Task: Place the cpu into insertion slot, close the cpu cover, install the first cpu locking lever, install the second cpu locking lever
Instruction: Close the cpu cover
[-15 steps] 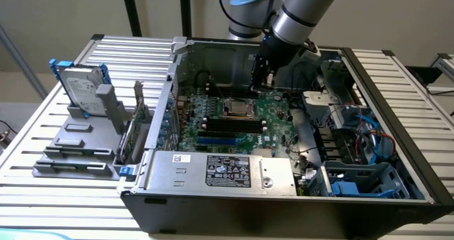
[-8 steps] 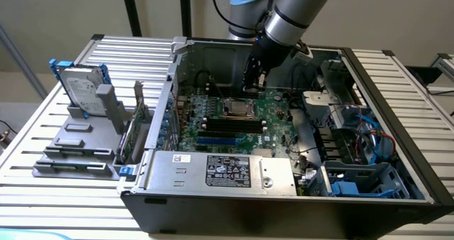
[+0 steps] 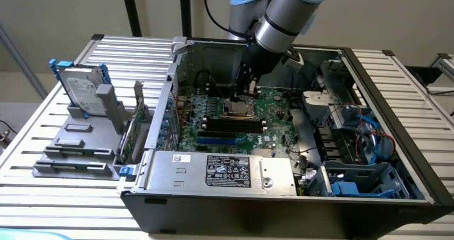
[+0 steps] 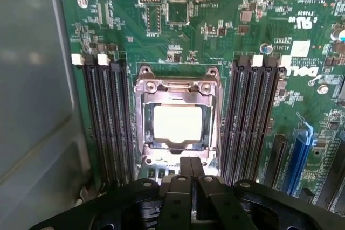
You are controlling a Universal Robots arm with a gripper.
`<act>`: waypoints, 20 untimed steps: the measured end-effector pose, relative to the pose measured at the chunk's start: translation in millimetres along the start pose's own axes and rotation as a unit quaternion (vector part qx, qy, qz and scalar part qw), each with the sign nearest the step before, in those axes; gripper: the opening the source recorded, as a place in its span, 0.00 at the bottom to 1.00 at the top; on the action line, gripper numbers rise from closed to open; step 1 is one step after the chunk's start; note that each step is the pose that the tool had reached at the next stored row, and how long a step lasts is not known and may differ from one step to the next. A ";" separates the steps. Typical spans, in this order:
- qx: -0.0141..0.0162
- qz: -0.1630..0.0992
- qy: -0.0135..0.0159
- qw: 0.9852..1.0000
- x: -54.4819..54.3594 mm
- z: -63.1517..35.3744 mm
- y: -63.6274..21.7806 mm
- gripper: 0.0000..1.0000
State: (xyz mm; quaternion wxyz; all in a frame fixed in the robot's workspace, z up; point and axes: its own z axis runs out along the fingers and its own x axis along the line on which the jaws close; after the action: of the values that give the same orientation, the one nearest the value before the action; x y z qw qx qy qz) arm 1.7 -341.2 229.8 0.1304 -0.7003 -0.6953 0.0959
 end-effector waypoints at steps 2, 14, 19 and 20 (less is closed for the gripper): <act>0.000 0.000 0.000 1.000 -0.8 3.4 -2.0 0.11; 0.000 -0.004 0.014 1.000 -0.7 21.8 -13.0 0.11; 0.000 -0.007 0.023 1.000 -0.1 28.0 -11.5 0.11; 0.000 -0.008 0.024 1.000 -0.2 29.7 -10.9 0.11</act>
State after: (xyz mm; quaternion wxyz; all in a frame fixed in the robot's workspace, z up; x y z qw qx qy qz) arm -18.1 -339.9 205.1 0.1479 -0.6971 -0.6972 0.0783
